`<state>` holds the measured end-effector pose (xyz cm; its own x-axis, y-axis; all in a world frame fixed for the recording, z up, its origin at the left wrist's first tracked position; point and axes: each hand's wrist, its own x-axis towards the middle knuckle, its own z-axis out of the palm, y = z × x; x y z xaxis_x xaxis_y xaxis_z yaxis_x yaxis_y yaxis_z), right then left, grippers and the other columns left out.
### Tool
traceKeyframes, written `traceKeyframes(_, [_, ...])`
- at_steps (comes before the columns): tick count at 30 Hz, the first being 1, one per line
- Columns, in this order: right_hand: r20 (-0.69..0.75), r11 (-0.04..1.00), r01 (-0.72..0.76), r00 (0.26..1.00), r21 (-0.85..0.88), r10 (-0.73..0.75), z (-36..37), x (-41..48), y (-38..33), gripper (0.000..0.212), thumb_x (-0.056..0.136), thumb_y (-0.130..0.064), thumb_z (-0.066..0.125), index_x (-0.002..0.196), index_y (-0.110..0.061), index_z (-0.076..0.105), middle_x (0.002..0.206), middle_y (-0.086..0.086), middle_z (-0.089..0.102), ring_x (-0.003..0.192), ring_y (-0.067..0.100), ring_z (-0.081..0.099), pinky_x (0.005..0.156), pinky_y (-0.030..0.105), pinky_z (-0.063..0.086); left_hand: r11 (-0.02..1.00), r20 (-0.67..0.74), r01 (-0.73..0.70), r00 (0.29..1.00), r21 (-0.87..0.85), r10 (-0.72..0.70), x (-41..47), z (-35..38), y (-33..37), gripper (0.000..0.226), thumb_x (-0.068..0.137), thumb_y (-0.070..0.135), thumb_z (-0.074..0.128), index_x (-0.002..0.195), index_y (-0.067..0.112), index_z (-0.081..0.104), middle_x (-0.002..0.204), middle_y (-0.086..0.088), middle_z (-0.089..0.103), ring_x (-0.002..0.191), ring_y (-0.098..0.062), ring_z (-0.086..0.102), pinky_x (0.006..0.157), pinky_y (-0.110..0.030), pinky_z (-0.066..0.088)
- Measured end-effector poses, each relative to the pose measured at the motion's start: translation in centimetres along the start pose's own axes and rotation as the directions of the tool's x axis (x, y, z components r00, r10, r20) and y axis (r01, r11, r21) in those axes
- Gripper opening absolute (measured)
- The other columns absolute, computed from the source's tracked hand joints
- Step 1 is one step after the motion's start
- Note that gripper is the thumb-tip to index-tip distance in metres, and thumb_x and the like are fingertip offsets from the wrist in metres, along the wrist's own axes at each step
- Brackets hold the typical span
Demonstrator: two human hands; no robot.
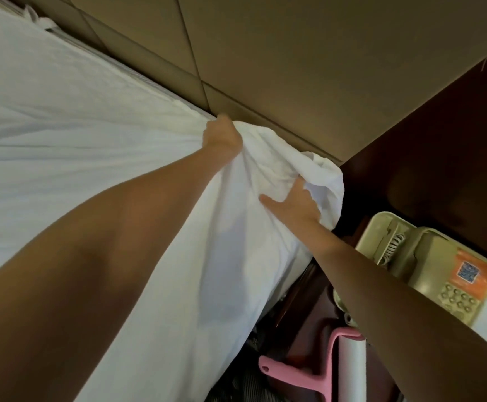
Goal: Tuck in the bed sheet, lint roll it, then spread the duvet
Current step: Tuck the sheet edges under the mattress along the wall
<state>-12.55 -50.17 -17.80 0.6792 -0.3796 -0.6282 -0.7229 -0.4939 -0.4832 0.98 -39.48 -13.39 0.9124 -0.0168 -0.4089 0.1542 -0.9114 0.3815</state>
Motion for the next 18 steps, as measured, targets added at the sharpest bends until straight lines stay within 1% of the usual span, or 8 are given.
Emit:
traceKeyframes(2, [-0.015,1.000,-0.002,1.000,-0.012,0.001,0.2,0.9,-0.3,0.058,0.092,-0.032,0.055,0.142,-0.014,0.031,0.140,0.009,0.044,0.118,0.032,0.051,0.097,0.040,0.043,0.971,-0.123,-0.094,0.990,-0.222,0.068,-0.8,-0.1,1.2,0.033,0.088,-0.005,0.035,0.118,0.002,0.044,0.129,-0.019,0.039,0.099,-0.029,0.049,0.084,-0.022,0.034])
traceKeyframes(4, [-0.154,0.999,0.009,0.988,-0.049,-0.016,-0.9,1.7,0.0,0.036,0.097,-0.016,0.043,0.131,-0.008,0.047,0.131,0.012,0.052,0.118,0.030,0.050,0.096,0.032,0.037,0.894,-0.243,-0.251,0.956,-0.371,0.167,-1.3,-0.3,1.8,0.028,0.084,-0.010,0.035,0.104,0.008,0.043,0.117,-0.013,0.036,0.085,-0.021,0.042,0.073,-0.014,0.031])
traceKeyframes(8, [-0.355,0.974,0.013,0.932,0.225,0.070,-2.9,2.5,1.9,0.030,0.097,-0.008,0.040,0.123,-0.008,0.055,0.114,0.002,0.057,0.106,0.017,0.053,0.082,0.016,0.036,0.835,-0.264,-0.431,0.897,-0.341,0.355,-1.0,0.5,0.0,0.029,0.088,-0.006,0.044,0.116,0.000,0.043,0.116,-0.012,0.032,0.087,-0.016,0.039,0.080,-0.012,0.034])
traceKeyframes(11, [-0.358,0.929,-0.035,0.917,0.369,0.177,-2.5,2.9,2.4,0.030,0.097,-0.013,0.042,0.123,-0.009,0.055,0.112,0.001,0.057,0.104,0.013,0.052,0.085,0.017,0.039,0.892,0.053,-0.381,0.913,-0.242,0.405,-0.1,2.7,-1.8,0.052,0.088,-0.002,0.047,0.137,0.003,0.027,0.146,-0.025,0.011,0.116,-0.023,0.039,0.100,-0.018,0.026])
traceKeyframes(13, [-0.292,0.960,-0.135,0.934,0.245,0.206,-1.7,2.4,1.9,0.032,0.095,-0.014,0.041,0.123,-0.004,0.053,0.117,0.011,0.058,0.111,0.028,0.055,0.091,0.034,0.044,0.941,0.346,-0.321,0.900,0.108,0.267,0.4,3.8,-2.3,0.061,0.094,0.011,0.046,0.147,0.018,0.016,0.155,-0.015,-0.013,0.142,-0.028,0.015,0.114,-0.034,0.013])
traceKeyframes(15, [-0.385,0.999,-0.051,0.922,0.001,0.047,-1.0,1.0,1.1,0.033,0.092,-0.009,0.042,0.124,-0.005,0.050,0.122,0.013,0.055,0.114,0.032,0.052,0.095,0.040,0.043,0.888,0.332,-0.328,0.917,0.321,0.219,0.2,4.1,-2.1,0.061,0.095,0.016,0.045,0.147,0.028,0.016,0.157,-0.010,-0.008,0.142,-0.033,0.012,0.112,-0.046,0.018])
traceKeyframes(17, [-0.418,0.934,0.233,0.846,-0.271,-0.332,-0.3,-0.6,0.2,0.032,0.084,-0.004,0.047,0.115,-0.002,0.054,0.110,0.016,0.057,0.102,0.035,0.055,0.086,0.042,0.044,0.852,0.060,-0.332,0.939,0.406,0.337,-0.9,4.3,-1.8,0.051,0.090,0.011,0.048,0.139,0.017,0.033,0.147,-0.015,0.026,0.126,-0.033,0.038,0.096,-0.043,0.036])
traceKeyframes(18, [-0.373,0.874,0.340,0.805,-0.348,-0.462,0.3,-0.8,0.2,0.030,0.078,-0.003,0.050,0.107,-0.001,0.059,0.100,0.017,0.060,0.092,0.037,0.058,0.078,0.042,0.046,0.824,-0.048,-0.373,0.900,0.426,0.433,-1.2,4.5,-1.8,0.043,0.087,0.010,0.051,0.129,0.010,0.045,0.132,-0.018,0.043,0.113,-0.034,0.048,0.086,-0.041,0.041])
